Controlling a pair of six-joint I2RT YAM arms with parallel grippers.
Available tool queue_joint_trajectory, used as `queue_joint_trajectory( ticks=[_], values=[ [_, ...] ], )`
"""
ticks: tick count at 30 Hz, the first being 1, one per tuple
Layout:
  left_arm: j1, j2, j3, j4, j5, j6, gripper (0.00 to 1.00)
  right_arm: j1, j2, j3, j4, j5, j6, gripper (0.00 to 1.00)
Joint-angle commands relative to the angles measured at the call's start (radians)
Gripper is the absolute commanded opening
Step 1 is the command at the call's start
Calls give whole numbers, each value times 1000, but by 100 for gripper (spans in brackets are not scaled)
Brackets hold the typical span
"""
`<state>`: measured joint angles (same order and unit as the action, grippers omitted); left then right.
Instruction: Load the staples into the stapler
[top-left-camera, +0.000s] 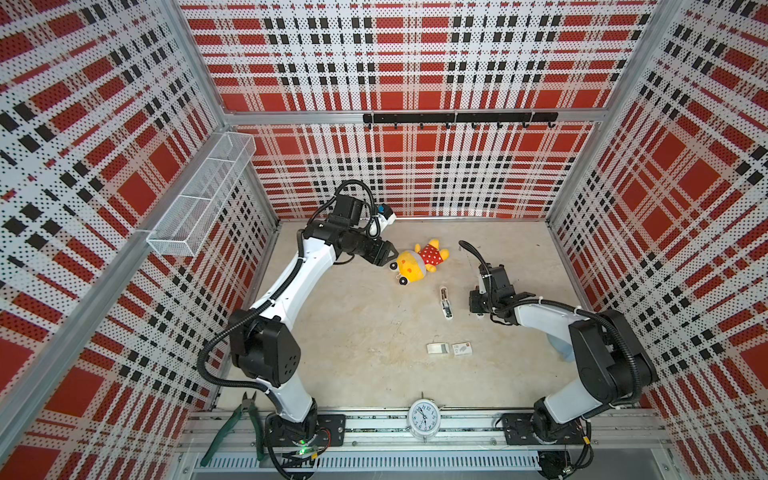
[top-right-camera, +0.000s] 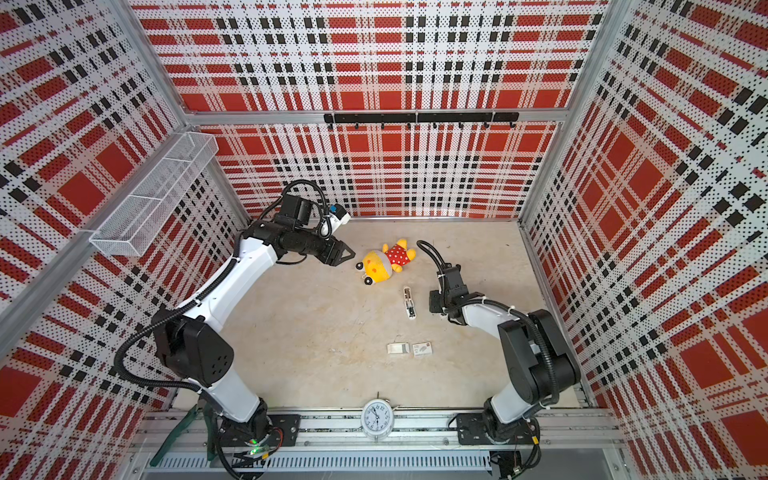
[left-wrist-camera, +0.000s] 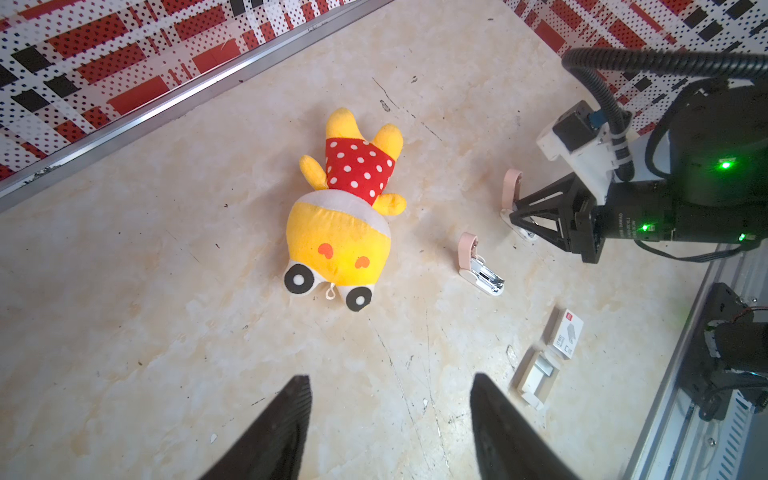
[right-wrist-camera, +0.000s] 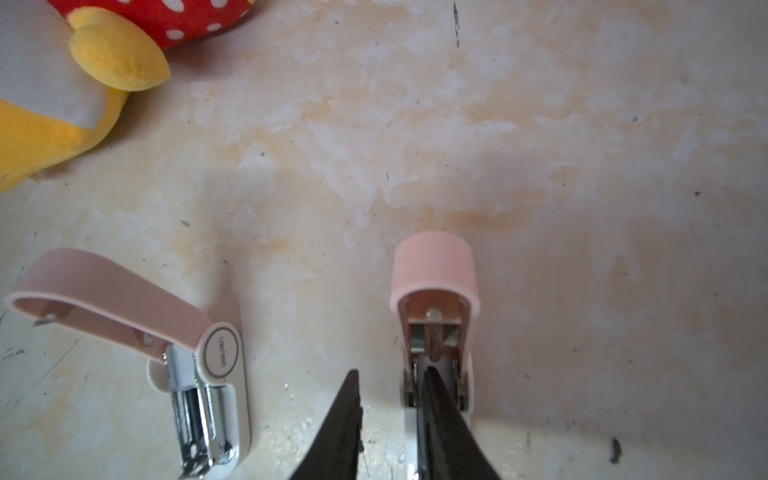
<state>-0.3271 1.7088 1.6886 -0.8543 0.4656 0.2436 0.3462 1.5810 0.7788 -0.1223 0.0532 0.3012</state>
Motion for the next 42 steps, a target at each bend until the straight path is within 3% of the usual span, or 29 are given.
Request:
queue_joint_trajectory(
  ticks=[1, 42],
  values=[
    [-4, -11, 8, -6, 2, 4, 65, -3, 7, 20, 26, 4, -19, 28],
    [-4, -20, 8, -6, 1, 10, 65, -2, -9, -3, -54, -29, -17, 28]
  ],
)
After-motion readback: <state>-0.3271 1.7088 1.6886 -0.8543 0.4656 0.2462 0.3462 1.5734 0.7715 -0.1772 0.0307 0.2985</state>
